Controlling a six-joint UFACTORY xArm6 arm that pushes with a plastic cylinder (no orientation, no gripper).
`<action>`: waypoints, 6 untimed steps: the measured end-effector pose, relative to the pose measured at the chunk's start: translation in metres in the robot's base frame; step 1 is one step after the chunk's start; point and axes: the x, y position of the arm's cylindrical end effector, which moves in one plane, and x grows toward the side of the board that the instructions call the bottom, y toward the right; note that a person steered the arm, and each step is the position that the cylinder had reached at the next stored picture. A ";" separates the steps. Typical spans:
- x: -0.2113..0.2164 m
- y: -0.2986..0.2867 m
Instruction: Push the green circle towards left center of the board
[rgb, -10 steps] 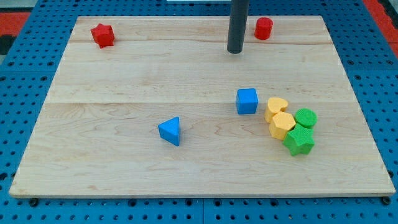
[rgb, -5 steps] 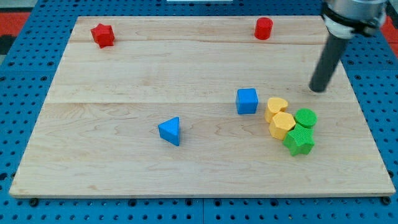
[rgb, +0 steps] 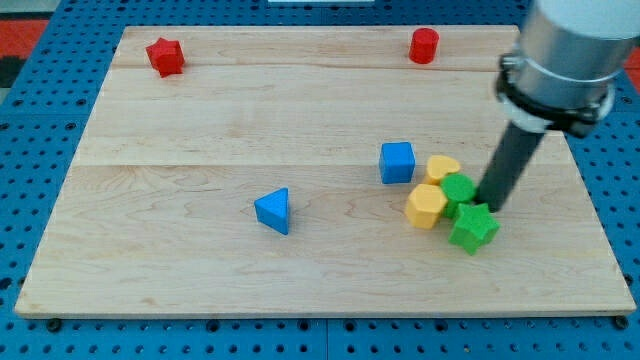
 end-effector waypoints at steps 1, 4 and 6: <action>0.000 -0.050; -0.048 -0.075; -0.042 -0.177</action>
